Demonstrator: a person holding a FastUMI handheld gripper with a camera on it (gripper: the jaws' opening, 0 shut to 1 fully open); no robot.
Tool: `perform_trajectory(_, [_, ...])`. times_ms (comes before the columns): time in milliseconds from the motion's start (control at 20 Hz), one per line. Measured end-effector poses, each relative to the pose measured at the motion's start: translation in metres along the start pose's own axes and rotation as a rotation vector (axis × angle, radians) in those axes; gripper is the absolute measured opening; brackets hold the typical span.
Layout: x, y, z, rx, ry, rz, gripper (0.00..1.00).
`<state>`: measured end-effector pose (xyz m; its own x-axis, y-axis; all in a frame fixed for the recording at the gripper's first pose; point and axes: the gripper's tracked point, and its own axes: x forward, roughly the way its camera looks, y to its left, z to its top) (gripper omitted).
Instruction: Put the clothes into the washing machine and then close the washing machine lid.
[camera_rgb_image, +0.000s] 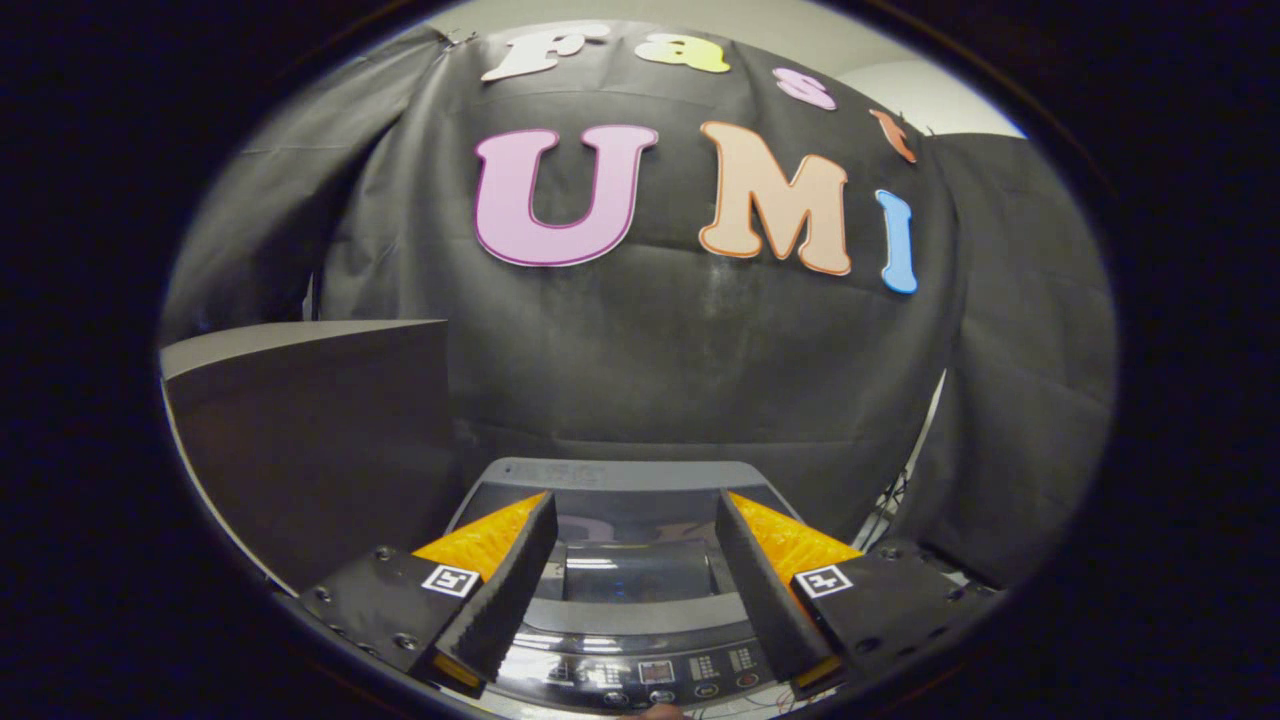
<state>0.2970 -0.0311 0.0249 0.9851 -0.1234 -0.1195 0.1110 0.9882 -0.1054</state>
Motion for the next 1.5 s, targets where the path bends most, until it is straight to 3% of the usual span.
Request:
perform_trajectory(350, [-0.044,-0.032,0.002,0.029,-0.03,-0.027,0.99])
perform_trajectory(800, [-0.09,-0.035,0.007,0.025,-0.06,0.089,0.99])
perform_trajectory(1050, [-0.124,-0.052,0.01,0.016,-0.1,0.047,0.99])
perform_trajectory(1500, [-0.191,-0.046,-0.025,0.04,-0.135,-0.016,0.99])
